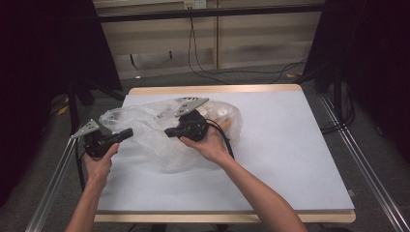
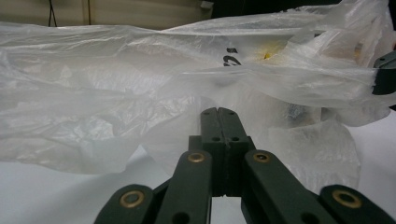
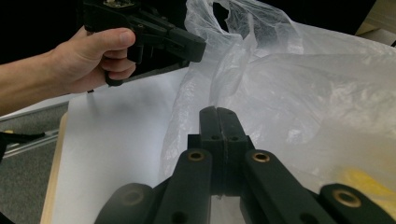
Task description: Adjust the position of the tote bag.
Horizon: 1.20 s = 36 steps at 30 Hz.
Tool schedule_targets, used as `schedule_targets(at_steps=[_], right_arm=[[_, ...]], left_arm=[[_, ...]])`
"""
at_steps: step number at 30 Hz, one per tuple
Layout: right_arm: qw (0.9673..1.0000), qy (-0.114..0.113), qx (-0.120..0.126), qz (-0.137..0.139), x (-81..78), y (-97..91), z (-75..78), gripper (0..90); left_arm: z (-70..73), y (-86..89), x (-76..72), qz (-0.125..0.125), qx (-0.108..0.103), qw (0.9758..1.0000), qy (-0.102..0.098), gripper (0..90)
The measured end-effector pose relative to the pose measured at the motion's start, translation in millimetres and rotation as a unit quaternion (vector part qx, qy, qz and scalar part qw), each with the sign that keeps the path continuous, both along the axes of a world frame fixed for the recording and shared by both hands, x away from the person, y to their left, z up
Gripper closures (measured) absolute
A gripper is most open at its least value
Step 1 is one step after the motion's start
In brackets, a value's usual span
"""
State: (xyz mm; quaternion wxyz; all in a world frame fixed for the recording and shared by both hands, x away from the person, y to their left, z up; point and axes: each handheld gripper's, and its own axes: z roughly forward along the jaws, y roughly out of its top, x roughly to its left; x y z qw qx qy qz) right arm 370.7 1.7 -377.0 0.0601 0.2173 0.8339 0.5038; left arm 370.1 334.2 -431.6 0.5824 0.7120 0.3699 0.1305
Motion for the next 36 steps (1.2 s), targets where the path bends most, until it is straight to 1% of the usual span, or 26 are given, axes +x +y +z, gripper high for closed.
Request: schedule_targets(at_steps=[2, 3, 4, 5, 6, 8, 13, 15, 16, 17, 18, 19, 20, 21, 22, 23, 24, 25, 26, 27, 29, 31, 33, 34, 35, 36], right_arm=[[1.0, -0.003, 0.004, -0.003, -0.4, -3.4, 3.0, 90.0], [1.0, -0.004, 0.005, -0.003, -0.6, -4.5, 4.0, 90.0], [0.9999, -0.006, 0.008, -0.006, -0.7, -6.3, 5.6, 90.0], [0.9999, -0.005, 0.012, -0.007, -0.5, -8.1, 7.0, 90.0], [0.9998, -0.008, 0.015, -0.01, -0.6, -10.2, 9.0, 90.0], [0.9996, -0.009, 0.023, -0.012, -0.9, -13.8, 12.2, 90.0], [0.9989, -0.02, 0.038, -0.02, -2.3, -24.6, 23.8, 90.0], [0.9987, -0.023, 0.041, -0.023, -2.7, -28.4, 27.7, 90.0], [0.9984, -0.027, 0.044, -0.025, -3.0, -31.4, 30.2, 90.0], [0.9982, -0.027, 0.046, -0.027, -3.0, -33.6, 31.7, 90.0], [0.998, -0.029, 0.048, -0.029, -3.0, -36.2, 33.5, 90.0], [0.9977, -0.031, 0.05, -0.032, -2.9, -39.5, 35.3, 90.0], [0.9974, -0.033, 0.054, -0.034, -2.6, -42.5, 36.9, 90.0], [0.9971, -0.034, 0.056, -0.038, -2.8, -45.5, 38.6, 90.0], [0.9966, -0.038, 0.061, -0.042, -3.2, -49.4, 40.8, 90.0], [0.9963, -0.038, 0.063, -0.045, -3.5, -51.8, 42.3, 90.0], [0.9959, -0.046, 0.062, -0.048, -4.0, -55.4, 44.9, 90.0], [0.9956, -0.048, 0.062, -0.051, -4.2, -57.5, 46.3, 90.0], [0.9955, -0.049, 0.061, -0.053, -4.0, -60.4, 48.0, 90.0], [0.9952, -0.05, 0.06, -0.058, -3.9, -63.8, 50.1, 90.0], [0.9946, -0.053, 0.062, -0.064, -4.0, -69.1, 53.6, 90.0], [0.9933, -0.054, 0.074, -0.069, -3.5, -75.6, 58.4, 90.0], [0.9917, -0.062, 0.083, -0.075, -3.0, -82.0, 64.5, 90.0], [0.9909, -0.065, 0.088, -0.079, -3.0, -84.6, 67.1, 90.0], [0.9901, -0.066, 0.093, -0.081, -2.8, -86.9, 69.3, 90.0], [0.9898, -0.067, 0.095, -0.083, -2.8, -88.4, 70.9, 90.0]], left_arm=[[3.9, -1.0, -1.3, 0.0, 0.0, 1.0, -0.005, 90.0], [5.8, -1.8, -1.7, -0.004, -0.003, 1.0, -0.008, 90.0], [7.6, -3.2, -2.5, -0.002, -0.007, 0.9999, -0.011, 90.0], [9.9, -3.7, -2.9, -0.01, -0.009, 0.9998, -0.015, 90.0], [12.2, -4.0, -4.0, -0.009, -0.002, 0.9998, -0.019, 90.0], [15.7, -5.6, -5.7, -0.008, -0.003, 0.9997, -0.025, 90.0], [29.2, -10.9, -9.5, -0.025, -0.008, 0.9988, -0.042, 90.0], [34.6, -14.4, -11.0, -0.028, 0.0, 0.9985, -0.047, 90.0], [36.8, -16.5, -12.2, -0.032, -0.002, 0.9984, -0.047, 90.0], [40.2, -18.7, -13.0, -0.036, 0.0, 0.9978, -0.055, 90.0], [44.0, -22.0, -14.6, -0.033, 0.007, 0.9977, -0.059, 90.0], [47.2, -24.6, -15.4, -0.04, 0.006, 0.9973, -0.062, 90.0], [50.2, -25.4, -15.6, -0.044, 0.011, 0.9966, -0.069, 90.0], [52.6, -27.1, -16.5, -0.043, 0.009, 0.9966, -0.07, 90.0], [53.6, -27.5, -16.2, -0.042, 0.013, 0.9963, -0.074, 90.0], [55.0, -27.9, -15.1, -0.048, 0.014, 0.9958, -0.077, 90.0], [55.8, -28.3, -15.0, -0.048, 0.014, 0.9959, -0.075, 90.0], [56.8, -29.5, -14.7, -0.041, 0.017, 0.9961, -0.076, 90.0], [58.6, -30.1, -13.0, -0.044, 0.024, 0.9956, -0.079, 90.0], [59.8, -30.5, -11.9, -0.047, 0.024, 0.9952, -0.082, 90.0], [64.7, -31.6, -10.9, -0.042, 0.026, 0.995, -0.086, 90.0], [71.7, -33.0, -9.5, -0.049, 0.026, 0.9944, -0.09, 90.0], [81.3, -34.4, -9.1, -0.047, 0.027, 0.9938, -0.098, 90.0], [85.6, -34.0, -8.3, -0.05, 0.03, 0.9926, -0.107, 90.0], [88.8, -34.6, -8.8, -0.045, 0.03, 0.9927, -0.108, 90.0], [92.5, -35.0, -8.3, -0.053, 0.025, 0.9921, -0.111, 90.0]])
